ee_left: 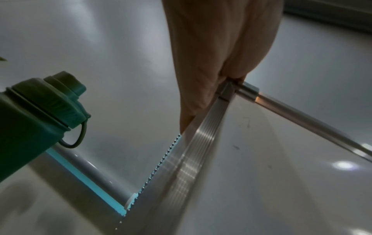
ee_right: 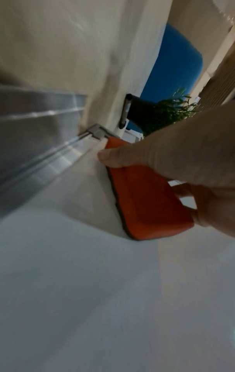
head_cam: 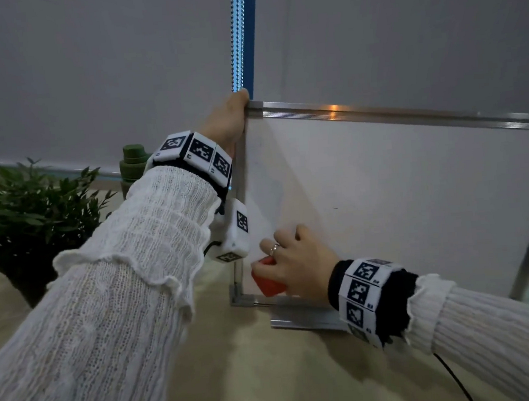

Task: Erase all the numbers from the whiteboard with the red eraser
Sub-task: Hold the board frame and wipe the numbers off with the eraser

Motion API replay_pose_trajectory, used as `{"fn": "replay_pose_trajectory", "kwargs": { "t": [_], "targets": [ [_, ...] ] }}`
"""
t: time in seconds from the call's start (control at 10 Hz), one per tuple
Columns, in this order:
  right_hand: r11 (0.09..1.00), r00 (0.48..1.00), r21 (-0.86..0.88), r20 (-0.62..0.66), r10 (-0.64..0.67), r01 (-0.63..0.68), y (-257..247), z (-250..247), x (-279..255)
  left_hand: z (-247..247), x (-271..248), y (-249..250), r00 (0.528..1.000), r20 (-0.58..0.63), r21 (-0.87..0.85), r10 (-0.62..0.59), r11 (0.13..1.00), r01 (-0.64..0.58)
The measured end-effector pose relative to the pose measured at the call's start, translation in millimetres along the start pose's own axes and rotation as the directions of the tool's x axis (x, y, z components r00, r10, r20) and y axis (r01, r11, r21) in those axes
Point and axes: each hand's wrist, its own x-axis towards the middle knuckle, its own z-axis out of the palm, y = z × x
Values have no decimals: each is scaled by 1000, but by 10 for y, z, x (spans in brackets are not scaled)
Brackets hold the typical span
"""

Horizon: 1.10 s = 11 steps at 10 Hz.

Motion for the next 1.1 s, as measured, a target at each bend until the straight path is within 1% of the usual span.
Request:
{"fn": "replay_pose_trajectory", "kwargs": {
  "t": [0.1, 0.2, 0.3, 0.4, 0.5, 0.6, 0.7, 0.8, 0.9, 1.0, 1.1],
  "targets": [
    [994, 990, -10, -95, 106, -107, 205, -201, 93, -3, -16, 12, 1000, 10, 8, -17, 1000, 17],
    [962, 945, 76, -178, 273, -263, 351, -315, 123, -9, 28, 6, 999, 16, 23, -52, 998, 52],
    [984, 981, 31, -73, 178, -176, 99, -114, 13, 14, 33, 18, 999, 6, -10, -46, 999, 46],
    [999, 999, 10, 16, 31, -31, -58, 34, -68, 24, 43, -2, 998, -50, -97, -24, 995, 19],
    [991, 988, 57, 112, 111, -118, 61, -198, 10, 30, 47, -23, 999, -48, -106, -17, 994, 12],
    [917, 927, 181, -57, 371, -356, 224, -266, 104, 26, 48, -21, 999, -47, -56, -21, 998, 18],
    [905, 915, 198, -71, 397, -377, 223, -192, 83, 39, 63, -27, 999, -34, 2, -22, 1000, 22],
    [987, 990, 83, 40, 137, -140, 31, -17, -27, 32, 43, -7, 999, -31, 1, -14, 1000, 14],
    [1000, 992, 18, 123, -12, 10, 3, 55, -105, 17, 83, -32, 1000, -22, 37, -17, 999, 18],
    [995, 990, -8, 106, -96, 98, 19, 81, -120, -15, 184, -92, 999, -22, 86, -44, 995, 45],
    [997, 993, 0, 86, -78, 78, 96, 21, -111, -18, 145, -76, 999, -26, 107, -22, 994, 25]
  ]
}}
